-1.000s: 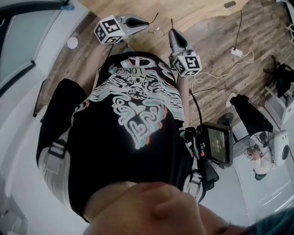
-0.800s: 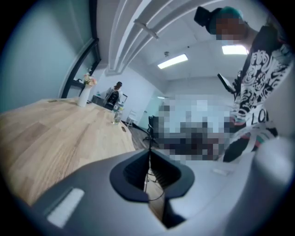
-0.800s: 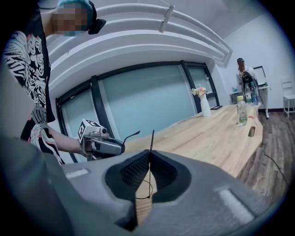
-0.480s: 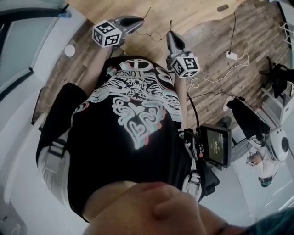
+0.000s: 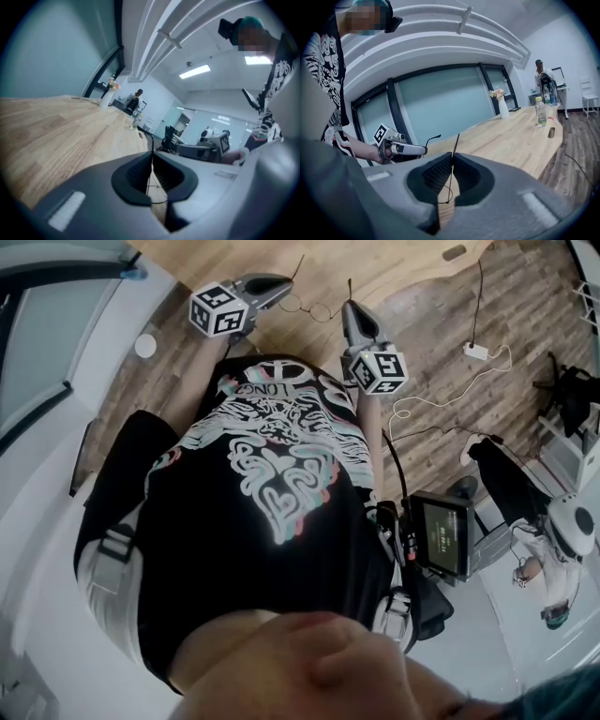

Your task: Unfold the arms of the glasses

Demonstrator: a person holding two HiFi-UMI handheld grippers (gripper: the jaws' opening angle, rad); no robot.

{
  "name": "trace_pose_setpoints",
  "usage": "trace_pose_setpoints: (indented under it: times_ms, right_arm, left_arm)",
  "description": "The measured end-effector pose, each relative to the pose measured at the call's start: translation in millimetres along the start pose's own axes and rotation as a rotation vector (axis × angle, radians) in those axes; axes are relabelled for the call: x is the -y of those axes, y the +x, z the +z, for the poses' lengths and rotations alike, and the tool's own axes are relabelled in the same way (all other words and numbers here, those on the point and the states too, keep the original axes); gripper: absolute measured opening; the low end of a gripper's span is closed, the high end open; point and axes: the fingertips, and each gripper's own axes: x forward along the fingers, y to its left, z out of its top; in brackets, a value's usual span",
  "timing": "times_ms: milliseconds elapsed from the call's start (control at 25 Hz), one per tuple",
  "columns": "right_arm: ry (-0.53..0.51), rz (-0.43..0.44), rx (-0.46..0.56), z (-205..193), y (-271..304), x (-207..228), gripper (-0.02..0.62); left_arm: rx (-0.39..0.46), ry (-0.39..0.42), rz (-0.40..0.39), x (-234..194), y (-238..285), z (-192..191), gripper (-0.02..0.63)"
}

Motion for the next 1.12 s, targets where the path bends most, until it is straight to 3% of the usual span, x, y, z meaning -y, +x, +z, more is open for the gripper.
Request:
trace_pose_setpoints:
  times_ms: [1120]
  right_arm:
    - [-0.006, -0.008, -0.034, -11, 9, 3, 0.008]
  left_arm:
    - [-0.036, -0.005, 0.006, -4, 2, -12, -0.003]
